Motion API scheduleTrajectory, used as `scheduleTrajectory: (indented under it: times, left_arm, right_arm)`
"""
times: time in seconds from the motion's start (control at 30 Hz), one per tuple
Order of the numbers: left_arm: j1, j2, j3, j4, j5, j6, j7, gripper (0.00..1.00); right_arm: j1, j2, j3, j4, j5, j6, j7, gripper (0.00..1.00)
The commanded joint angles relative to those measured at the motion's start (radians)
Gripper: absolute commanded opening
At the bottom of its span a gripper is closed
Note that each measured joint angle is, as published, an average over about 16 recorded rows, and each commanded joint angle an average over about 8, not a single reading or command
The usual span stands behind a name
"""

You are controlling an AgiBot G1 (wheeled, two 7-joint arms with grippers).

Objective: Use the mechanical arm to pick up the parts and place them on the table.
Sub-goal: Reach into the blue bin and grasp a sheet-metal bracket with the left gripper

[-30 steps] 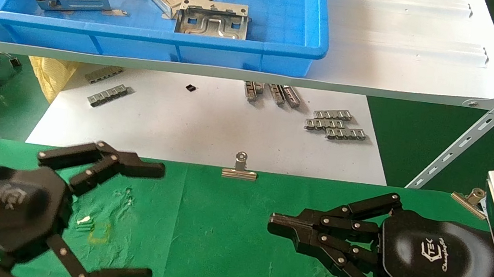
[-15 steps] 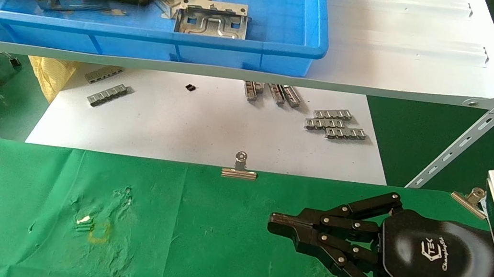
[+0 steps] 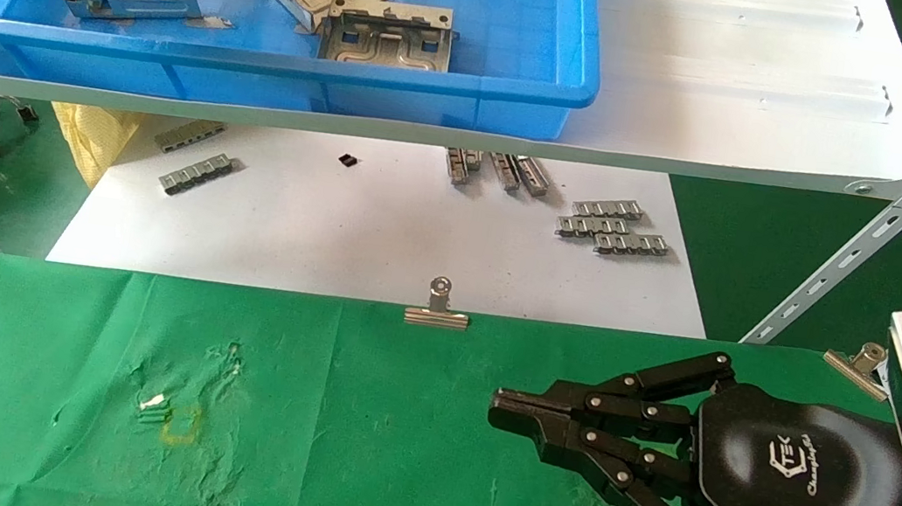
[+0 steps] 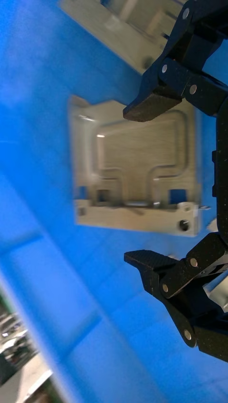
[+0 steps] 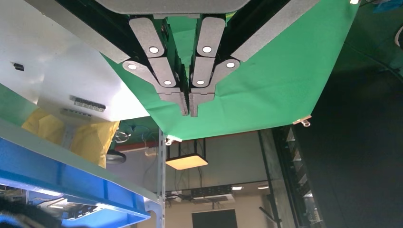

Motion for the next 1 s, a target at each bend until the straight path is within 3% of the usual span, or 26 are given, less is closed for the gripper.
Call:
scheduleTrajectory:
  times: [0.03,1.0]
  left_arm:
    - [-0.02,0.026,0.019,0.049,0.029,-0.016,0.002,0.0]
    - [-0.008,0.043,-0.006,0.157,-0.004,-0.181,0.047,0.0]
  right_arm:
    - [0.0,0.0,0.0,0.0,0.0,0.0,0.0,1.0]
    - [0.0,0.0,0.0,0.0,0.0,0.0,0.0,1.0]
